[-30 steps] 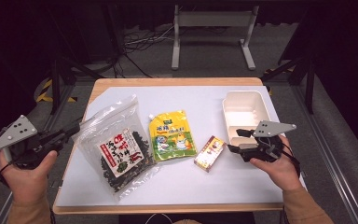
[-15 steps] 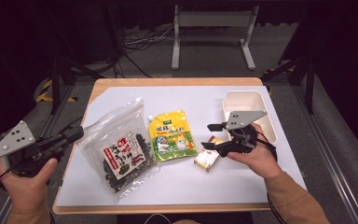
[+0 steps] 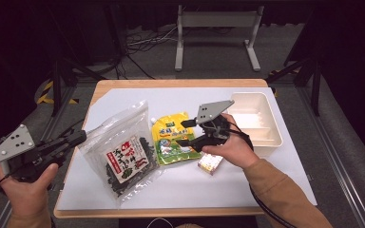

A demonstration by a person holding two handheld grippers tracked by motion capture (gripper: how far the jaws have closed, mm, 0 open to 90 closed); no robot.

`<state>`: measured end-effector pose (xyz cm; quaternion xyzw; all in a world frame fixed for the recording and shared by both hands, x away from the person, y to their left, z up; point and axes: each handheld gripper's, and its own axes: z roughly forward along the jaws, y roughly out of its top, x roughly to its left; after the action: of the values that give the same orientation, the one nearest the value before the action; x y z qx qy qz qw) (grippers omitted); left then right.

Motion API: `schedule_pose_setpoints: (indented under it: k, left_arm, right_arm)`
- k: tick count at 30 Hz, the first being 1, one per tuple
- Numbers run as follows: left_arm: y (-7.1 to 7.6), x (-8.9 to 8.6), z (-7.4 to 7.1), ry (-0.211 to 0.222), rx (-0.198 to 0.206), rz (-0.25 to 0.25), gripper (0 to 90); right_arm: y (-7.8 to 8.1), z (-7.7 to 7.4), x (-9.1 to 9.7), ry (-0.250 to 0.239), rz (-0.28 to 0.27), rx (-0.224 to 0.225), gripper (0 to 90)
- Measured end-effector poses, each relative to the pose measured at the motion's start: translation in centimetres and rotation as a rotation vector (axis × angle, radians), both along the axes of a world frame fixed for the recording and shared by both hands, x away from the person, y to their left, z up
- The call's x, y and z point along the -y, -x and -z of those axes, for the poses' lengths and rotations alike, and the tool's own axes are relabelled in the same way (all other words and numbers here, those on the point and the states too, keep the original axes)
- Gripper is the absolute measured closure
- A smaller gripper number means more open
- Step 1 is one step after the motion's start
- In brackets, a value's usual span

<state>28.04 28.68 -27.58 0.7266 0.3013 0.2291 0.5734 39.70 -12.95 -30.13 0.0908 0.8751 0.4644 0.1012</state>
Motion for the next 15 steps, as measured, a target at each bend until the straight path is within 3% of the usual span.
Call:
schedule_pose_setpoints:
  k: [15]
  left_arm:
    - [-0.2, 0.0, 0.0, 0.013, 0.01, 0.023, 90.0]
  right_arm:
    - [-2.1, -0.1, -4.4, -0.01, -0.067, -0.018, 35.9]
